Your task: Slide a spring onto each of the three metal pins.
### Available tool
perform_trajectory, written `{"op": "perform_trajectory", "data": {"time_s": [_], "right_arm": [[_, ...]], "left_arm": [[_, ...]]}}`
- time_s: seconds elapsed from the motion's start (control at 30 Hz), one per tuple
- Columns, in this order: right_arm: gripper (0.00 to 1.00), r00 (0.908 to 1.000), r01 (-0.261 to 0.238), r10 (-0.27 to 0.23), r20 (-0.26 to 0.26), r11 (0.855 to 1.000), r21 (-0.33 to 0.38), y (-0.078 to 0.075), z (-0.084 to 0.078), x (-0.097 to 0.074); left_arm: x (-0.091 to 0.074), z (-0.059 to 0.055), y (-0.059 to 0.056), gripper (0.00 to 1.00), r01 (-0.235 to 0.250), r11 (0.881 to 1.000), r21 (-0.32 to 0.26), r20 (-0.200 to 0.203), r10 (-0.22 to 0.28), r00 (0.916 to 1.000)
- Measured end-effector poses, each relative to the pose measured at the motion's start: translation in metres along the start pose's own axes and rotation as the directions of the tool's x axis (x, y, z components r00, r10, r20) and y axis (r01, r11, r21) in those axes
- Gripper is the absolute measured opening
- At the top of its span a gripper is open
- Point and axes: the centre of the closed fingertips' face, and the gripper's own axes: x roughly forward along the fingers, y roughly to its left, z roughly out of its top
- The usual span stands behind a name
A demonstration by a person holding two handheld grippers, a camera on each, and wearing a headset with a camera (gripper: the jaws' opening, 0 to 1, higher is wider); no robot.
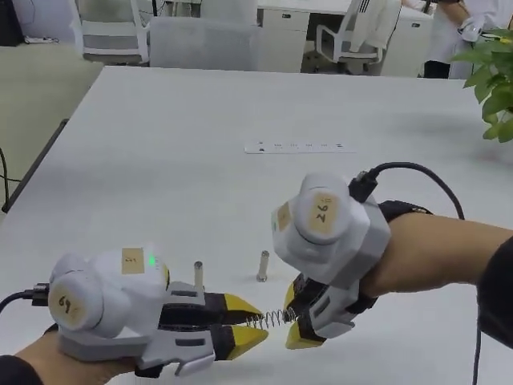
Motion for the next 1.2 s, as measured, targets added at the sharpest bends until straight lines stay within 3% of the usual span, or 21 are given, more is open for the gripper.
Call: {"op": "perform_trajectory", "data": {"time_s": [0.4,0.7,1.0,1.2], "right_arm": [[0.09,0.9988,0.026,-0.025,0.041,1.0,-0.01,-0.004,0.015,-0.015],[0.09,0.9963,0.006,-0.006,0.086,1.0,0.002,-0.003,0.025,-0.019],[0.08,0.9964,-0.022,0.021,0.082,1.0,0.02,-0.004,0.028,-0.017],[0.08,0.9982,-0.016,0.015,0.057,1.0,0.005,-0.008,0.027,-0.016]], "left_arm": [[0.006,-0.007,0.003,0.03,0.001,1.0,-0.012,-0.016,-0.001,0.9999],[0.013,-0.013,0.003,0.03,0.008,1.0,-0.022,-0.026,-0.009,0.9996],[0.023,-0.017,0.003,0.03,0.015,0.999,-0.046,-0.027,-0.016,0.9995],[0.028,-0.017,0.008,0.03,0.006,0.999,-0.051,-0.022,-0.007,0.9997]]}}
